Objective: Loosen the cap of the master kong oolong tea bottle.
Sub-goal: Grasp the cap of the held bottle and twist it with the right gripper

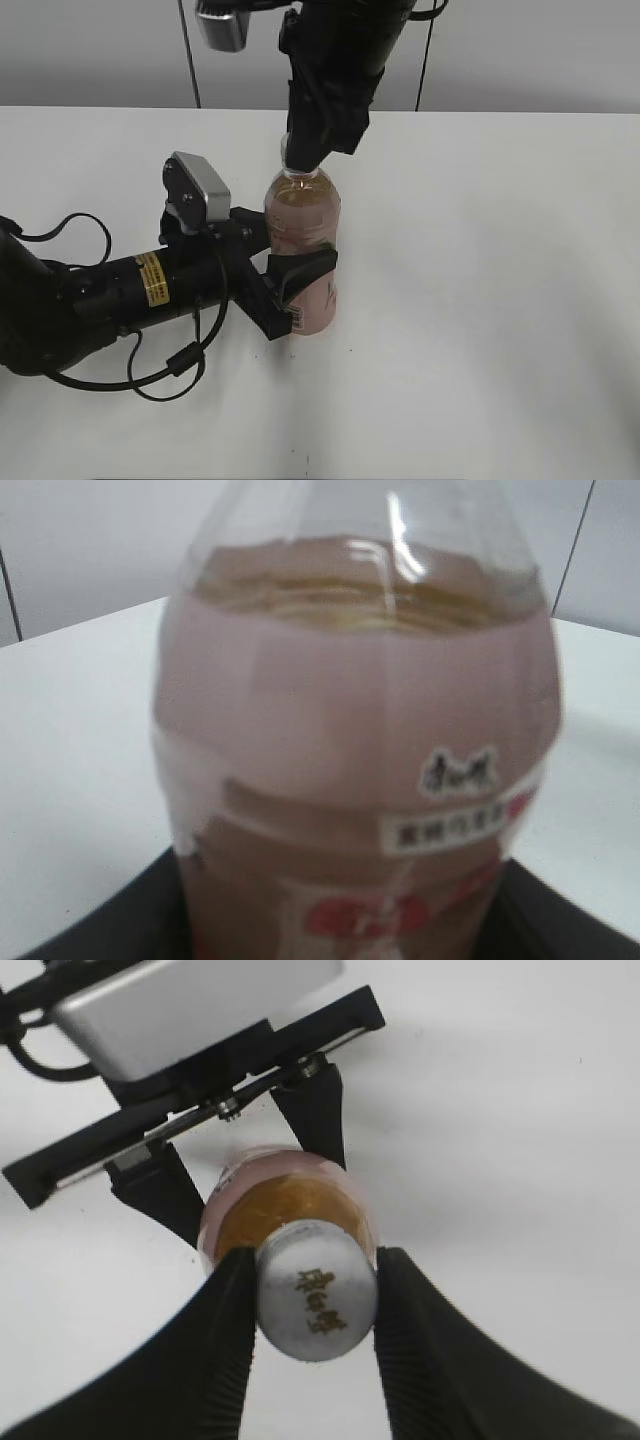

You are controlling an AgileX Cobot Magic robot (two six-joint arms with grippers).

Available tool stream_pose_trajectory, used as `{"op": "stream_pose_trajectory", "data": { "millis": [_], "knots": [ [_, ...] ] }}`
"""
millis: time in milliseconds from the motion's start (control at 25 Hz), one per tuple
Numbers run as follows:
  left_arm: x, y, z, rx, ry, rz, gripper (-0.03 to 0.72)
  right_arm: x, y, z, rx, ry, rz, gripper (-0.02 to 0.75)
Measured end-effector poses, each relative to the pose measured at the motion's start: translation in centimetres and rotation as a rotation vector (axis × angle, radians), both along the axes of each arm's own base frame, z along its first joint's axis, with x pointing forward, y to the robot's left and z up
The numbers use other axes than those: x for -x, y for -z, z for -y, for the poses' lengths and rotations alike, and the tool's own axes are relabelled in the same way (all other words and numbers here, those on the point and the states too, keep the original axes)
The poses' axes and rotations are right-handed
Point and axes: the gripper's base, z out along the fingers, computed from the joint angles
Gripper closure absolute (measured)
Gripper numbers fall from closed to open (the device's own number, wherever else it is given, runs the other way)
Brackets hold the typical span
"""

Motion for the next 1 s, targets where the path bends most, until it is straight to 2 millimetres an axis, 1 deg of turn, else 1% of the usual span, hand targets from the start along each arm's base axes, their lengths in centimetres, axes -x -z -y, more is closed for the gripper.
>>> {"op": "stream_pose_trajectory", "data": {
  "millis": [40, 240, 440, 600, 760, 1000],
  "knots": [
    [0.02, 0.01, -0.01, -0.001, 0.000, 0.000, 0.306, -0.01, -0.01, 0.01, 0.008, -0.080, 0.029, 0.464],
    [0.02, 0.01, -0.01, 0.000, 0.000, 0.001, 0.306, 0.01, -0.04, -0.01, 0.038, -0.315, 0.120, 0.464],
    [0.02, 0.01, -0.01, 0.000, 0.000, 0.001, 0.306, 0.07, -0.15, -0.09, 0.064, -0.597, 0.230, 0.464],
    [0.06, 0.02, -0.03, 0.001, 0.000, 0.000, 0.306, 0.07, -0.20, -0.11, 0.065, -0.771, 0.295, 0.464],
    [0.04, 0.01, -0.04, 0.002, -0.002, 0.000, 0.306, 0.06, -0.21, -0.10, 0.073, -0.866, 0.334, 0.464],
    [0.04, 0.00, -0.04, 0.004, -0.003, -0.001, 0.306, 0.08, -0.22, -0.12, 0.073, -0.888, 0.343, 0.464]
  ]
}}
